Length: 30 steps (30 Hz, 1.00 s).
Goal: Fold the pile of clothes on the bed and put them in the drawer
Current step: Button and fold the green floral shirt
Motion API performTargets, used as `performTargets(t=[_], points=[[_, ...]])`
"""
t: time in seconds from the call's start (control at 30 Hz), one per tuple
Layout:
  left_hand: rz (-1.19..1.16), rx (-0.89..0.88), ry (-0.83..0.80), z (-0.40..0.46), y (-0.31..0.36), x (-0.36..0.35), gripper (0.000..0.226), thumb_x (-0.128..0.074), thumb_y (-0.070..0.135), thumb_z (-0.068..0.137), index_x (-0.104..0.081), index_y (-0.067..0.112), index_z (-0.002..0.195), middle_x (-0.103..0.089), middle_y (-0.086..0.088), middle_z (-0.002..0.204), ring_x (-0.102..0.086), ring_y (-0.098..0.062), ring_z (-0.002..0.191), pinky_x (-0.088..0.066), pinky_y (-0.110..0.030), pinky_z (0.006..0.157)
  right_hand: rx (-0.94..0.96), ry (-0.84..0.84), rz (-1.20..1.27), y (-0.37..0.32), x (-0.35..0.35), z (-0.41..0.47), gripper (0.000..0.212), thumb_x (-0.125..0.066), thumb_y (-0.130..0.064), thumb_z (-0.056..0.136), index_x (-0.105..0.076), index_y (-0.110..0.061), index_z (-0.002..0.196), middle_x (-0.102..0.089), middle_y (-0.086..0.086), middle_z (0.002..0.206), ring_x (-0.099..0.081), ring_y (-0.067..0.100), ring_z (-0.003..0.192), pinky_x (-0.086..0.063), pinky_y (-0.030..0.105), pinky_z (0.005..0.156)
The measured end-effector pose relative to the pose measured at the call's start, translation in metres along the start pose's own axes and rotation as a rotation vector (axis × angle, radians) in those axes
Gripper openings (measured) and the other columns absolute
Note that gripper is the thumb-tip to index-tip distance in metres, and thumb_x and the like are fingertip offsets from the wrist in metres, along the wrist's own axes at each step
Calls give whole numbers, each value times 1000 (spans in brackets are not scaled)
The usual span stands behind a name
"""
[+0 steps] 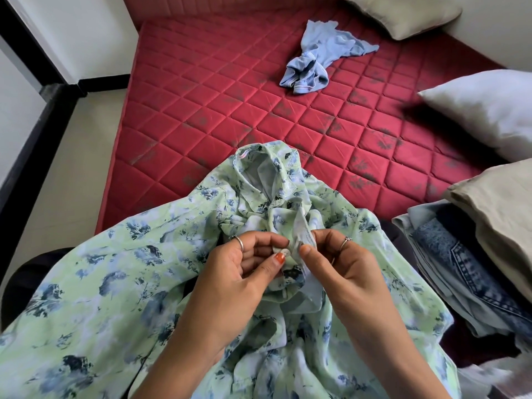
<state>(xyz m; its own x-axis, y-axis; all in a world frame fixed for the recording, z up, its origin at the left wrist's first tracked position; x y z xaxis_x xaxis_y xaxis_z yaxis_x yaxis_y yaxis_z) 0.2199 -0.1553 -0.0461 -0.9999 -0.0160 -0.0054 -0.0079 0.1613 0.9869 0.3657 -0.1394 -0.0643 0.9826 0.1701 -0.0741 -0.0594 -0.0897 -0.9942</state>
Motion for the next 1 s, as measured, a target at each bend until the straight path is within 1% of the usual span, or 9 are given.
performTargets(t=[0.1,0.2,0.33,0.5,0.67,0.73,0.83,0.9,1.0], points=[[20,-11,33,-1,-1,1,18,-67,3,82,-72,20,85,-73,2,79,-70,-7,77,-51,-12,68,73,15,-172,-2,-2,-1,28,-61,-37,84,-63,-10,89,-62,16,77,-53,15,67,-43,44,61],[34,2,57,-1,-1,3,20,-68,4,82,-73,23,81,-73,3,78,-70,-7,77,-51,-13,68,152,64,-344,-3,-5,-3,19,-59,-36,85,-61,-17,89,-62,-2,74,-57,6,68,-46,28,64],[111,15,92,-3,-2,5,25,-69,10,84,-72,35,83,-73,8,80,-69,-4,80,-49,-17,74,238,124,-494,-5,-9,-5,9,-59,-31,86,-57,-22,86,-58,-10,75,-58,7,73,-43,15,66],[-70,75,94,-3,-2,4,18,-70,11,80,-75,28,82,-74,-3,82,-69,-10,80,-52,-18,68,325,184,-628,-7,-16,-3,10,-62,-23,84,-53,-28,86,-54,-16,78,-55,0,76,-38,6,66],[-194,62,108,-2,-1,2,16,-70,23,66,-77,26,80,-74,-5,80,-68,-9,77,-52,-14,67,106,127,-364,-7,-14,-1,13,-66,-28,85,-65,-15,84,-62,-2,66,-53,3,60,-43,19,59],[-201,49,123,-3,-2,1,16,-70,23,67,-77,27,80,-75,-4,81,-69,-10,79,-52,-15,68,-13,63,-195,-7,-12,0,19,-69,-26,86,-67,-8,85,-65,16,72,-54,11,62,-45,30,59],[-123,11,147,-3,-3,0,16,-70,28,69,-75,31,83,-75,0,82,-71,-11,83,-52,-18,73,-121,34,-31,-7,-10,-1,26,-73,-30,81,-69,-5,86,-65,27,83,-54,21,69,-45,38,65],[-90,-11,153,-3,-4,0,15,-70,28,71,-74,30,85,-75,1,83,-71,-11,84,-52,-20,75,-151,34,21,-6,-10,-1,28,-76,-33,77,-71,-7,86,-64,29,83,-51,22,71,-42,39,68],[-93,-34,157,-2,-5,-2,14,-70,27,70,-74,24,84,-75,0,82,-70,-10,83,-52,-17,73,-163,52,57,-6,-9,-1,29,-76,-33,73,-72,-7,84,-66,18,74,-49,19,68,-41,35,65]])
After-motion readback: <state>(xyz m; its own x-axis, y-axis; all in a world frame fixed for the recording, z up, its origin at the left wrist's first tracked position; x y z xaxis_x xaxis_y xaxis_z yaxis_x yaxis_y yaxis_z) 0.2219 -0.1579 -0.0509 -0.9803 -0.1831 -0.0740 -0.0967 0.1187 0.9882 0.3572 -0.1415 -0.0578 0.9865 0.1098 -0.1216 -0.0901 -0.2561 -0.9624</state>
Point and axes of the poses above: each hand's wrist, its own z-axis towards the middle knuckle, its own x-axis out of the back of the hand, y = z × x, the point moved 2 cm from there along z, towards the middle knuckle
